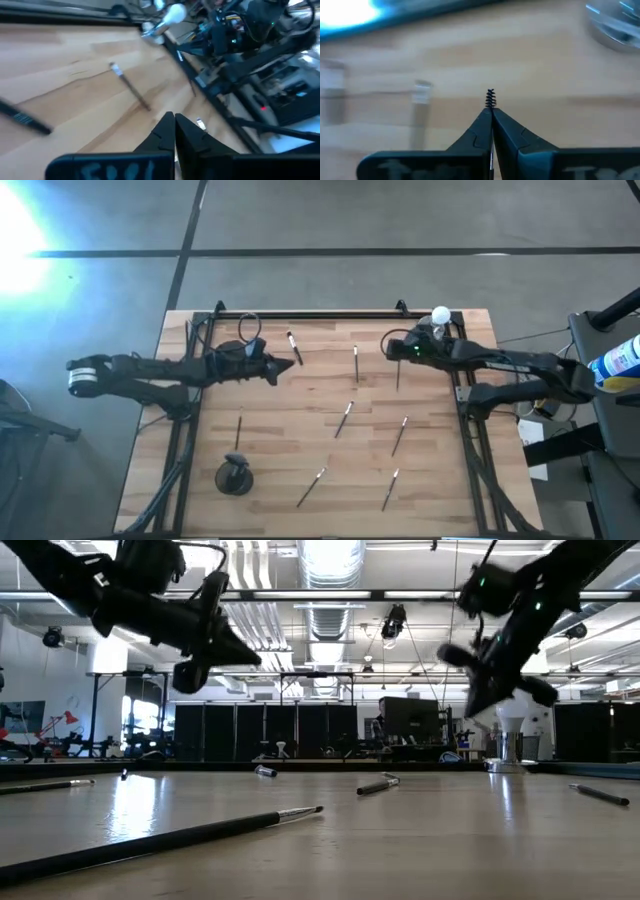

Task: Pick & Place Makeup Brushes
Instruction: Put the eyebrow brush into the holder

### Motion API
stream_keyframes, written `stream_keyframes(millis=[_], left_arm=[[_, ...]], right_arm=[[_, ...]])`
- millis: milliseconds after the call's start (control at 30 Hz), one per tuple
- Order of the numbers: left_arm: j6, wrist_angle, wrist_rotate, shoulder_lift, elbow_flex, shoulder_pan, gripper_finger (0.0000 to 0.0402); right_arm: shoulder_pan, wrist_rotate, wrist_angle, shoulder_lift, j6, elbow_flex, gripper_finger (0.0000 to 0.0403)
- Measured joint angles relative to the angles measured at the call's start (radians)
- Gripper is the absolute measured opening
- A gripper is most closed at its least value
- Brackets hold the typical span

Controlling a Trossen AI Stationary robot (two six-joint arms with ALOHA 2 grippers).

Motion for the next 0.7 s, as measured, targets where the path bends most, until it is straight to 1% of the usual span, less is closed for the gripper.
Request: stream_keyframes(millis=[100,200,333,433,500,567,700], left_arm=[[-0.001,0.000,0.036,0.000,0.051,0.000,0.0034],[0.002,0.000,0.055,0.002,0.108,0.000,0.0069],[0.002,0.000,0.081,0.018,0.191,0.002,0.0109],[0.005,0.001,0.111,0.042,0.257,0.002,0.0125],[0.008,0.001,0.119,0.060,0.300,0.002,0.0130],[0.012,0.001,0.124,0.082,0.341,0.002,0.0131],[0.026,0.001,0.174,0.136,0.421,0.003,0.0131]], right_arm=[[0.046,0.016,0.124,-0.079,-0.052,0.000,0.0008],[0.082,0.034,0.286,-0.126,-0.117,0.000,0.0008],[0.120,0.030,0.561,-0.127,-0.228,0.000,0.0008],[0.144,-0.012,0.731,-0.099,-0.301,0.014,0.0008],[0.163,-0.039,0.783,-0.070,-0.348,0.044,0.0008],[0.180,-0.055,0.789,-0.040,-0.390,0.088,0.0008],[0.207,-0.101,0.794,0.033,-0.441,0.194,0.0008]])
